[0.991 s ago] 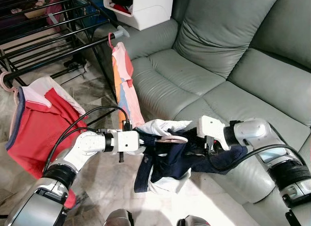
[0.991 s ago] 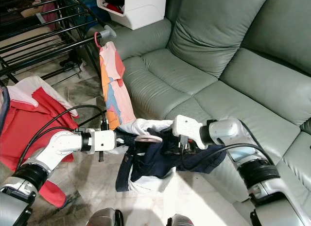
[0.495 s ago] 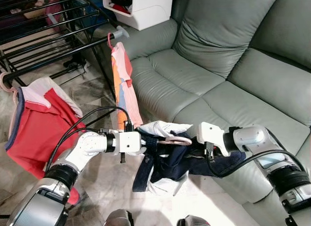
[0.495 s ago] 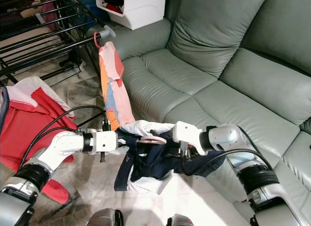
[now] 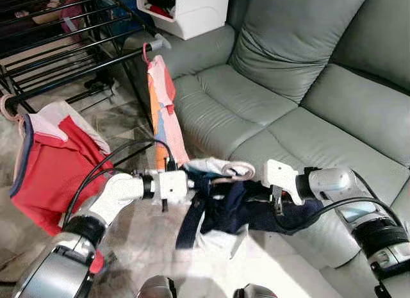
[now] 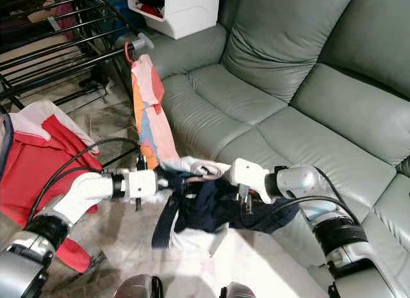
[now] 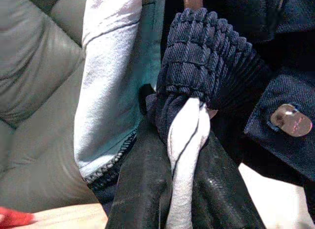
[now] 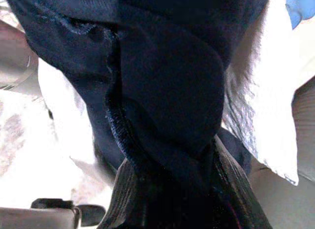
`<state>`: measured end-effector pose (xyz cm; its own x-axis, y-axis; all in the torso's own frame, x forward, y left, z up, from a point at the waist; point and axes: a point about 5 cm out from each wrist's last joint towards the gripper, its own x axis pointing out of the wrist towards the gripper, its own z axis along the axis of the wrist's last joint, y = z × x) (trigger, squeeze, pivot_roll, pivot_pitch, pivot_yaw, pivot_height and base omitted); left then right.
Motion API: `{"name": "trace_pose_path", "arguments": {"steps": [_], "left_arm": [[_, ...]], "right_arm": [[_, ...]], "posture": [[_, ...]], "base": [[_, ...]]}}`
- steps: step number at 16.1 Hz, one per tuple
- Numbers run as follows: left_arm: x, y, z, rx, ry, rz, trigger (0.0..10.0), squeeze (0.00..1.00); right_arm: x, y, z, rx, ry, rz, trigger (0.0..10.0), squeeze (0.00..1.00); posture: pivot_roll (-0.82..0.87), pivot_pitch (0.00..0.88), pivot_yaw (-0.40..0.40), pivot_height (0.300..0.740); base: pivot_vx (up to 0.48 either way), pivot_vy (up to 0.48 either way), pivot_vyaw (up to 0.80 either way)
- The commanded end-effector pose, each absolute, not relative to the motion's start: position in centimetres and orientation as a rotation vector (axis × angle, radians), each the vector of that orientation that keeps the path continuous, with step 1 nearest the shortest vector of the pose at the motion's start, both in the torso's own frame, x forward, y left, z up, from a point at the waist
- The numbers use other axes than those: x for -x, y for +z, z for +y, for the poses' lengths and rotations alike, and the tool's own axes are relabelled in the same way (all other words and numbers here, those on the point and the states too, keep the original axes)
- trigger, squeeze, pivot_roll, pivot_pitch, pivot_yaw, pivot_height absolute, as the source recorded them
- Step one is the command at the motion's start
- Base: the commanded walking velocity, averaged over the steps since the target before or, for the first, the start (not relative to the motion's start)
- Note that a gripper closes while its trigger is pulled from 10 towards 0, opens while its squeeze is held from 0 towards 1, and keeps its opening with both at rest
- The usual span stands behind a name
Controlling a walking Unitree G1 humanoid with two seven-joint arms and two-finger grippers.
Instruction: Hang hanger
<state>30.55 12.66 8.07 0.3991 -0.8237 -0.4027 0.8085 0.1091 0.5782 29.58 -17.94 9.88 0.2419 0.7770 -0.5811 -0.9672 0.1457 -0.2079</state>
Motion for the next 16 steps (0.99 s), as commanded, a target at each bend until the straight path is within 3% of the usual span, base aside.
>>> {"name": "trace_pose_path", "arguments": {"steps": [1,6,9,10,11,12,13,16], "left_arm": [[-31.8,9.9,12.6,-0.825,-1.102,-0.122,0.0,0.00],[-33.4,11.6,12.7,-0.852,-0.894,-0.221,0.0,0.00],[-34.1,12.3,12.8,-0.871,-0.819,-0.249,0.0,0.00],[-34.2,12.2,12.7,-0.869,-0.812,-0.242,2.7,0.00],[-34.2,11.8,12.6,-0.855,-0.827,-0.220,10.0,0.00],[-34.1,11.7,12.5,-0.854,-0.833,-0.215,10.0,0.94],[-34.0,11.6,12.4,-0.856,-0.844,-0.216,10.0,1.00],[-33.3,11.0,12.5,-0.904,-0.888,-0.243,10.0,1.00]], "right_arm": [[-29.6,9.9,-17.7,0.589,1.303,0.351,0.0,0.00],[-30.4,10.2,-18.0,0.605,1.114,0.251,0.0,0.00],[-29.9,10.4,-18.1,0.553,1.101,0.232,0.0,0.00],[-29.7,10.3,-18.2,0.550,1.100,0.233,0.0,0.00],[-29.5,10.1,-18.3,0.546,1.097,0.236,0.0,0.00],[-29.4,10.0,-18.3,0.544,1.096,0.238,0.0,0.00],[-29.4,9.9,-18.3,0.546,1.092,0.237,0.0,0.00],[-29.5,9.1,-18.4,0.558,1.024,0.271,0.0,0.00]], "posture": [[-0.09,0.022,0.049,0.740],[-0.10,0.026,0.042,0.740],[-0.11,0.032,0.045,0.740],[-0.11,0.032,0.045,0.740],[-0.11,0.032,0.047,0.740],[-0.11,0.032,0.047,0.740],[-0.11,0.032,0.047,0.740],[-0.10,0.034,0.046,0.740]], "base": [[0.000,0.000,0.00],[0.000,0.000,0.00],[0.000,0.000,0.00],[0.000,0.000,0.00],[0.000,0.000,0.00],[0.000,0.000,0.00],[0.000,0.000,0.00],[0.000,0.000,0.00]]}}
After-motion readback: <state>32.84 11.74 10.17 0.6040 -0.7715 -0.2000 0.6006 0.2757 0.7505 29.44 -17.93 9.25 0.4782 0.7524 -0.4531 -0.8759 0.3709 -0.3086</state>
